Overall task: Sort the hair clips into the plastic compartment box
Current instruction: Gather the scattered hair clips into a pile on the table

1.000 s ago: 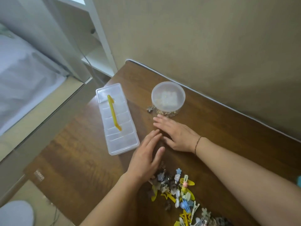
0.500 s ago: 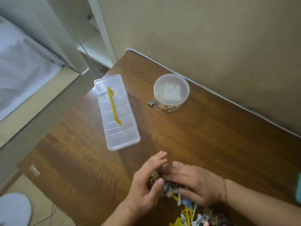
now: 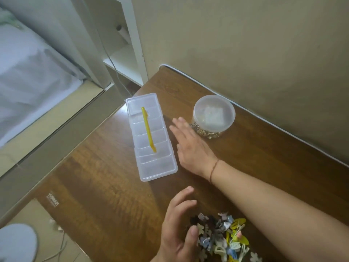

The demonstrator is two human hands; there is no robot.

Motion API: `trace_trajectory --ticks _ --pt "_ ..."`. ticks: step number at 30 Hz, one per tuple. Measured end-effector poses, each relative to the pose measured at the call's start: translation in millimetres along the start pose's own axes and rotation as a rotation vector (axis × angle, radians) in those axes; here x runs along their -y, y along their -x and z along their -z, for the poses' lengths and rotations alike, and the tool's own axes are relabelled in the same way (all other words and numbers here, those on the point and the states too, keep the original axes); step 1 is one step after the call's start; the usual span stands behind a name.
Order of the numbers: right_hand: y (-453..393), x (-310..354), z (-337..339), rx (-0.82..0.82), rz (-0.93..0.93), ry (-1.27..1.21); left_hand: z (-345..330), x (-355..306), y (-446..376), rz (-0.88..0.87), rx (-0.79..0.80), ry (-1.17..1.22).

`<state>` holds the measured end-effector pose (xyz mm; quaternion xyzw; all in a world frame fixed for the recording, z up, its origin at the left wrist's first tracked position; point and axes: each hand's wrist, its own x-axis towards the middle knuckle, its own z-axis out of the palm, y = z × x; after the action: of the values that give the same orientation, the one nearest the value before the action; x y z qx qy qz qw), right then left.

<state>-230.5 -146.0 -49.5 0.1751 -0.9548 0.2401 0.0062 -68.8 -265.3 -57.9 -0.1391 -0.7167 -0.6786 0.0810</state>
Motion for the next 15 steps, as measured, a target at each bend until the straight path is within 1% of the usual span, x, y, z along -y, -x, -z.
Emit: trace_trajectory --ticks 1,3,5,8,11,14,15 --pt "-9.7 0.1 -4.0 0.024 -0.072 0.033 3.1 2.4 -1.4 -0.010 0.010 -0.030" --pt "-17.4 -1.8 -8.3 0.091 -0.186 0.085 8.5 9.3 -3.4 0.024 0.045 -0.079" --pt "-9.0 -4.7 -9.8 0.134 -0.213 0.124 13.4 17.2 -2.5 0.070 0.099 -0.134" --pt "29.4 -10.7 -6.5 0.145 -0.129 0.130 20.0 27.5 -1.1 0.059 0.192 -0.297" --pt "89.8 -19.1 1.9 0.155 -0.038 0.110 24.7 33.3 -6.3 0.049 0.268 -0.542" --pt "152.7 -21.9 9.0 0.229 -0.006 0.048 22.6 34.2 -16.5 0.061 0.332 -0.621" --pt "171.9 -21.7 11.3 0.226 -0.011 0.031 18.9 33.2 -21.7 0.070 0.364 -0.626"
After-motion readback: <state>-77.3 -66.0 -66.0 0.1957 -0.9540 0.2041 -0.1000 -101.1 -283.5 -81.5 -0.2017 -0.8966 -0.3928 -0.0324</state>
